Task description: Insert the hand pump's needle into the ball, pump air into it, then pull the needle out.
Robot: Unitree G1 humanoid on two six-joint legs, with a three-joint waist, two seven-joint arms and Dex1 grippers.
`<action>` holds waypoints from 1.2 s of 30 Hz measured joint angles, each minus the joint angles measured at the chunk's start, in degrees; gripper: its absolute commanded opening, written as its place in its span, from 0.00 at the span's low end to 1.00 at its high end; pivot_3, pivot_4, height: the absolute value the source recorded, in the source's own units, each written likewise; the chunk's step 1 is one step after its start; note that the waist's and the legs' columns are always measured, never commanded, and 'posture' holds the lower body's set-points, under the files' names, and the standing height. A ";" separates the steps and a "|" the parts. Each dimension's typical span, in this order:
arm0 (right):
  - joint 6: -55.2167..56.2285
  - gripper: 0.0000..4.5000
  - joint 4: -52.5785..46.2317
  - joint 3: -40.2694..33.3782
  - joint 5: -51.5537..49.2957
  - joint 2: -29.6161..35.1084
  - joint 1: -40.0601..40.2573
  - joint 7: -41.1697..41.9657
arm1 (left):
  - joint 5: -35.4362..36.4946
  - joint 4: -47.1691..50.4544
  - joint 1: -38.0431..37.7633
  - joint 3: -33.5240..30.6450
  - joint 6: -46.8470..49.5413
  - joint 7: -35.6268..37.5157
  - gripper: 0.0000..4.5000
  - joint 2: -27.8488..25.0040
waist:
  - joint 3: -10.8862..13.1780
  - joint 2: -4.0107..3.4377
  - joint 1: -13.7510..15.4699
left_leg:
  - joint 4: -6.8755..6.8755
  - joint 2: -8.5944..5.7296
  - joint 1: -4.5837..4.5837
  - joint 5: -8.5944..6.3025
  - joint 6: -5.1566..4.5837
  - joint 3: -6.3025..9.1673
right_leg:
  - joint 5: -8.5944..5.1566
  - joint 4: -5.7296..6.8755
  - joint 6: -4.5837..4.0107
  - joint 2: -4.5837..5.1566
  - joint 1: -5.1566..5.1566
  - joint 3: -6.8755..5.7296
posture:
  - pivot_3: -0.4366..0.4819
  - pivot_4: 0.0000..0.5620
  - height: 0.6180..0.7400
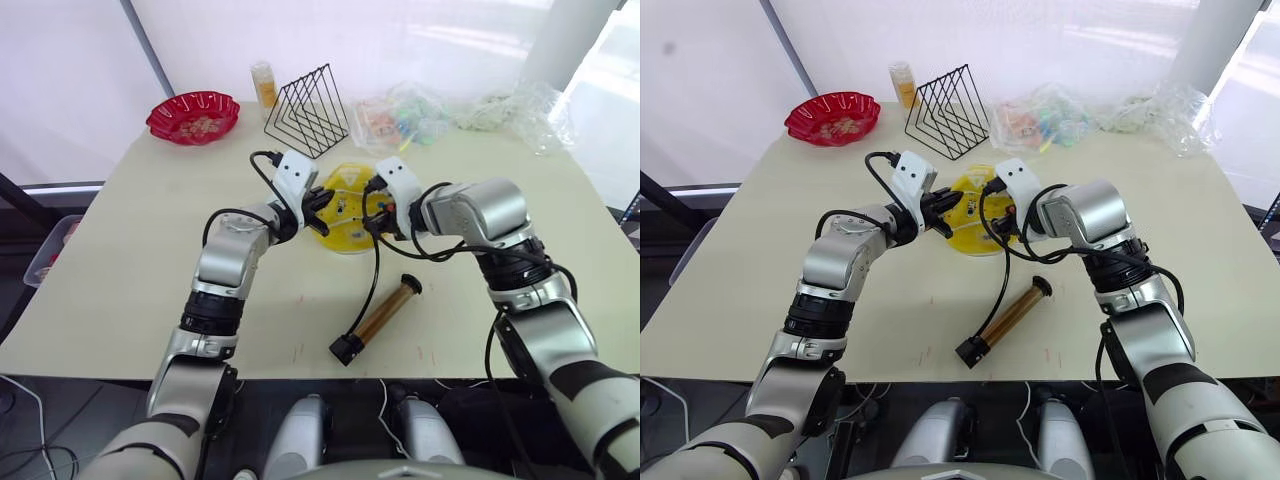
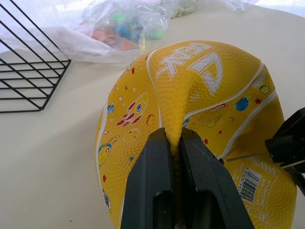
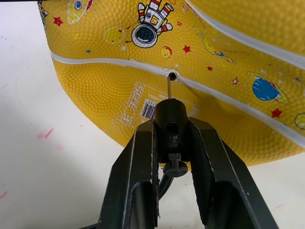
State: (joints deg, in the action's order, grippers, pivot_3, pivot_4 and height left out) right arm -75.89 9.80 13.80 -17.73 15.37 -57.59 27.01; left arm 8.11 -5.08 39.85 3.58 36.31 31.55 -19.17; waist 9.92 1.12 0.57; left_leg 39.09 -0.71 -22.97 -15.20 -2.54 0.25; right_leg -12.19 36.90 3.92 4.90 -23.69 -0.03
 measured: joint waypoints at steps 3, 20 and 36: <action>0.41 0.09 0.45 0.02 0.40 -0.19 0.00 -0.02 | 0.00 0.00 0.00 0.01 -0.02 0.07 0.00 0.00 | 0.00 0.00 0.00 | 0.00 0.00 0.00 0.00 0.00 0.01 | 0.00 0.00 0.00 0.00 0.00 0.00 | 0.48 0.27 0.97; 2.36 0.09 2.67 1.12 1.69 -0.58 -0.25 0.09 | 0.00 -0.04 -0.02 0.01 -0.13 0.46 0.00 0.08 | 0.00 0.00 0.02 | 0.00 0.01 0.00 0.00 0.00 0.02 | 0.00 -0.01 0.00 0.01 0.00 -0.01 | 0.48 0.27 0.97; 2.68 0.09 8.17 1.24 2.99 -2.45 -2.73 -0.37 | 0.05 0.24 -0.69 -0.18 -0.31 0.36 0.00 0.46 | -0.01 -0.01 -0.09 | -0.02 0.06 0.02 0.00 0.00 0.05 | 0.00 -0.03 -0.01 0.02 0.02 -0.03 | 0.48 0.27 0.97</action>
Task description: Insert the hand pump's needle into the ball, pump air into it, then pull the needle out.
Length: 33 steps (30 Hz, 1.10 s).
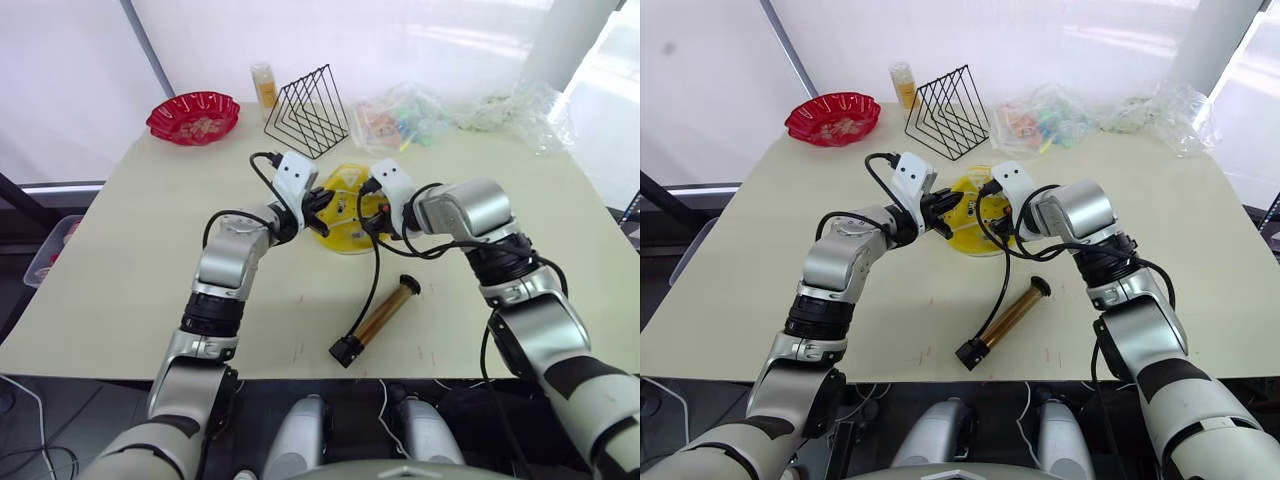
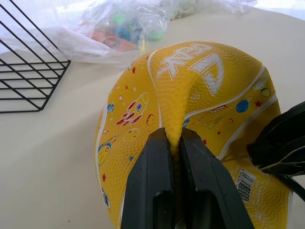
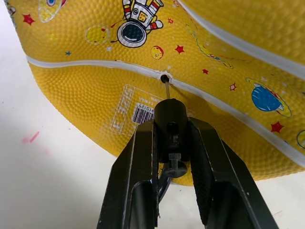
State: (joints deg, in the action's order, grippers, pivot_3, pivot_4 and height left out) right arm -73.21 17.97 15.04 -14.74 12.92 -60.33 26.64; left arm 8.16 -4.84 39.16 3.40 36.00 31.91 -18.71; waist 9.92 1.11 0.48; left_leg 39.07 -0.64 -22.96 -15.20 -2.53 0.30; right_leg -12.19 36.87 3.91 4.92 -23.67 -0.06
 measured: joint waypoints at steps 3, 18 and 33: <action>0.33 0.09 2.13 -0.15 0.53 -1.16 -1.24 -0.31 | 0.05 0.16 -0.08 -0.29 0.46 -0.02 0.00 0.14 | 0.00 0.00 -0.19 | -0.01 0.00 0.01 0.00 0.00 0.00 | 0.00 0.00 0.00 0.00 0.00 0.00 | 0.48 0.27 0.97; 2.20 0.09 8.12 -0.36 3.20 -5.54 -3.80 -0.64 | 1.64 3.14 -1.78 -3.02 5.27 -0.03 0.00 1.26 | -0.15 -0.13 -1.40 | -0.11 0.09 0.14 0.00 0.01 0.07 | 0.00 0.00 -0.01 0.00 0.05 -0.04 | 0.48 0.27 0.97; 6.81 0.09 15.08 3.14 7.83 -8.83 -6.43 1.24 | 1.63 3.14 -2.51 -4.42 6.50 -0.11 0.00 1.35 | -0.74 -0.30 -2.34 | -0.31 0.10 0.35 -0.01 0.02 0.07 | 0.01 -0.07 -0.04 0.01 0.08 -0.03 | 0.48 0.27 0.97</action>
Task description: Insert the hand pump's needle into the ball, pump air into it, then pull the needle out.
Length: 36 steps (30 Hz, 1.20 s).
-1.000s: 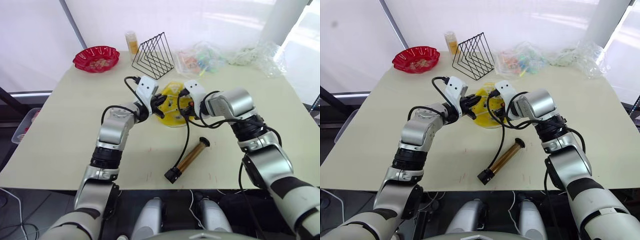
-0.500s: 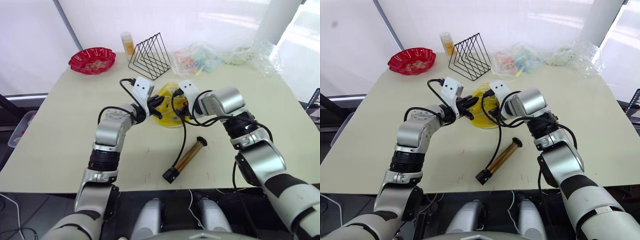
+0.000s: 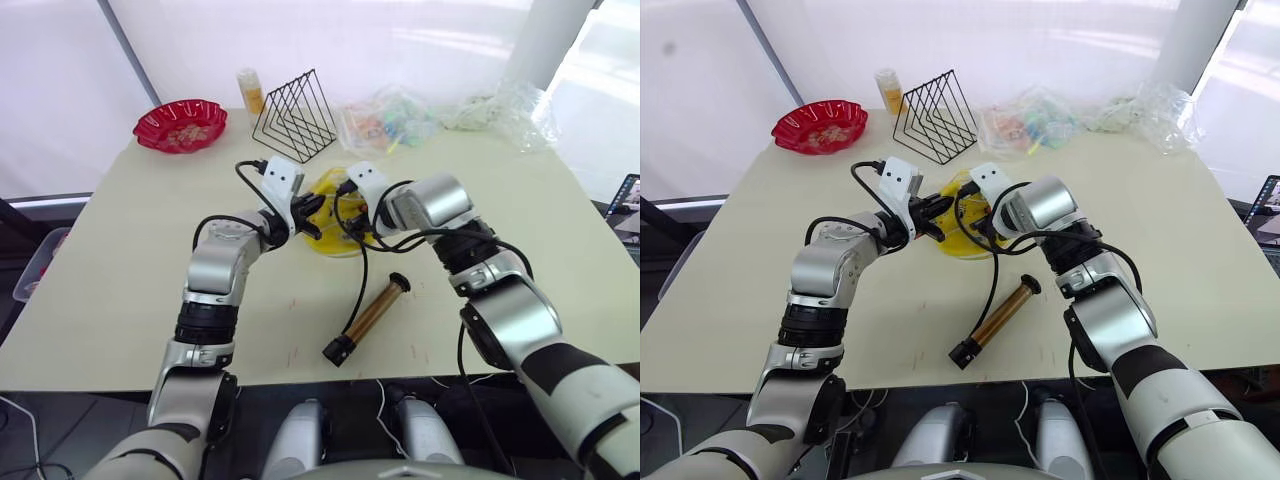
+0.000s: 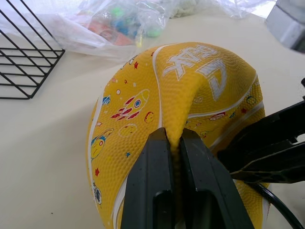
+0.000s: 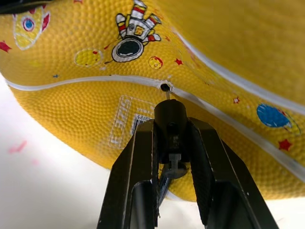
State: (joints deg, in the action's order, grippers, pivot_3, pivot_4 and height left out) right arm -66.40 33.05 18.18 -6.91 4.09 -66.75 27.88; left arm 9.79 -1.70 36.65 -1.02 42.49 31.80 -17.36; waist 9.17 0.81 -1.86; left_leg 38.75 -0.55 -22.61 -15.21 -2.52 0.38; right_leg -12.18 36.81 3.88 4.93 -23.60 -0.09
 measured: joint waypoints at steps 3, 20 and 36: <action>2.24 0.09 2.70 1.71 1.84 -0.80 -0.83 1.67 | -0.02 0.00 -0.43 -0.38 0.50 -0.07 0.00 0.01 | -0.48 0.02 -0.42 | -0.14 -0.01 0.13 0.00 0.01 0.00 | -0.01 -0.02 -0.01 -0.01 0.03 0.04 | 0.48 0.27 0.97; 2.18 0.09 12.61 -13.33 1.97 -5.62 -3.44 -2.38 | -0.25 0.04 -1.04 -0.73 0.96 -0.47 0.00 0.12 | -0.74 0.05 -0.62 | -0.50 -0.05 0.74 -0.04 0.09 0.09 | -0.03 -0.10 -0.10 0.06 0.40 0.23 | 0.48 0.27 0.97; 8.47 0.09 6.23 -3.56 6.50 -3.53 0.77 3.73 | -0.67 -0.69 -0.97 -1.03 0.19 -0.47 0.00 0.25 | -0.79 0.03 -0.68 | -0.58 -0.06 0.73 -0.10 0.20 0.28 | -0.10 -0.14 -0.25 0.03 0.40 0.08 | 0.48 0.27 0.97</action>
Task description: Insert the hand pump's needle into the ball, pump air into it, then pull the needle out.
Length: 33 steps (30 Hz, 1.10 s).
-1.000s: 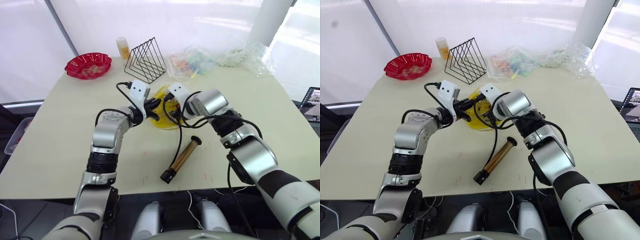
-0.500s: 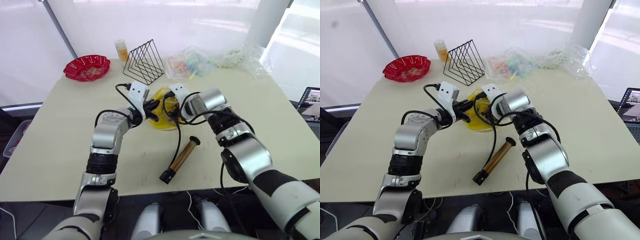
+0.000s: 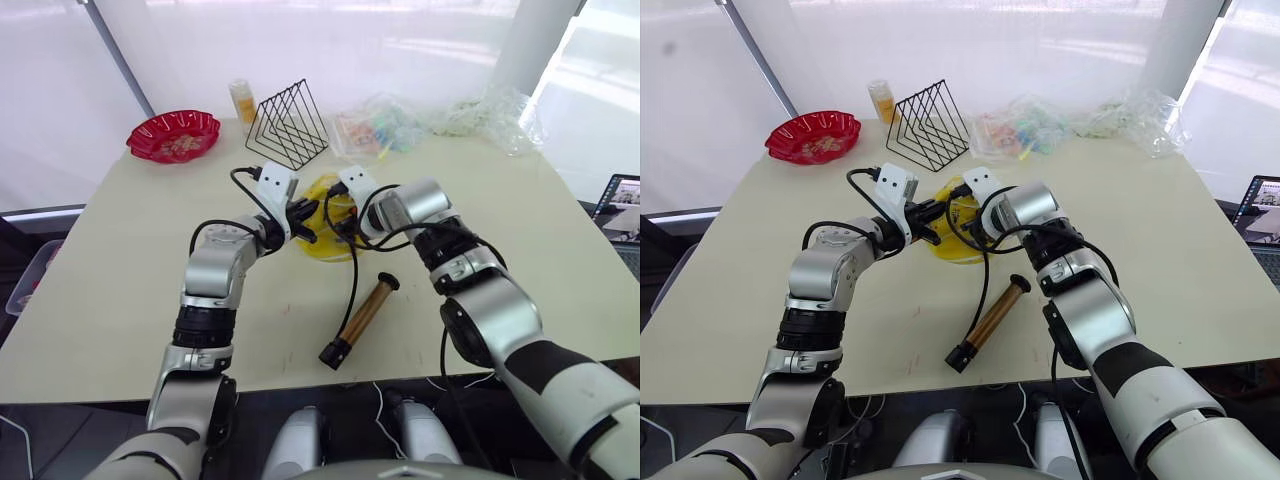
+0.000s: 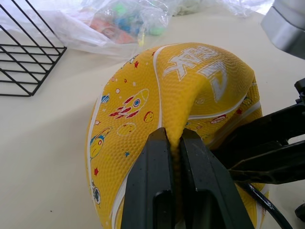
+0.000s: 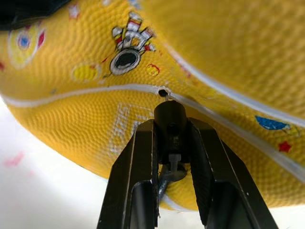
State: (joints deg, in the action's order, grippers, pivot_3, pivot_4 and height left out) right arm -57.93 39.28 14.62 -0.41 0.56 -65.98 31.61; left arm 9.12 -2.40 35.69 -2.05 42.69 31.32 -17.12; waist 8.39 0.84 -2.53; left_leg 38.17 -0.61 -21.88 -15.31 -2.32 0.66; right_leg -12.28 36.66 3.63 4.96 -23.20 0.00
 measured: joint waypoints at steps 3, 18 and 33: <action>0.64 0.09 -3.07 2.06 0.84 1.37 1.57 1.54 | 0.01 -0.18 0.04 0.00 -0.42 0.00 0.00 0.35 | 0.01 -0.02 0.06 | 0.00 -0.01 -0.01 0.03 -0.04 0.01 | 0.03 -0.01 0.07 -0.01 0.00 -0.02 | 0.48 0.27 0.97; -1.18 0.09 -14.74 7.55 2.47 6.10 5.70 4.22 | 0.29 -1.10 0.52 0.02 -1.98 1.11 0.00 1.22 | 0.14 -0.21 0.77 | 0.00 -0.13 -0.45 0.07 -0.01 0.61 | 0.05 -0.37 0.06 0.08 -0.03 -0.52 | 0.48 0.27 0.97; -5.92 0.32 -23.97 8.16 2.13 10.34 9.35 4.29 | 1.37 -2.15 1.38 1.08 -3.37 3.48 0.00 2.36 | 0.33 -0.50 2.87 | -0.29 -0.37 -1.17 0.28 0.14 1.15 | 0.06 -0.80 0.04 0.09 -0.37 -0.92 | 0.48 0.27 0.97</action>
State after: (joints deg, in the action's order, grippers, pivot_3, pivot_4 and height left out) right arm -63.85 15.30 22.77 1.71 10.91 -56.63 35.90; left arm 10.49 -4.54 37.06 -0.97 39.32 34.80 -14.75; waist 8.72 0.34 0.34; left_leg 37.88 -0.98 -23.05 -15.03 -2.18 1.81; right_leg -12.23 35.87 3.67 5.06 -23.57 -0.92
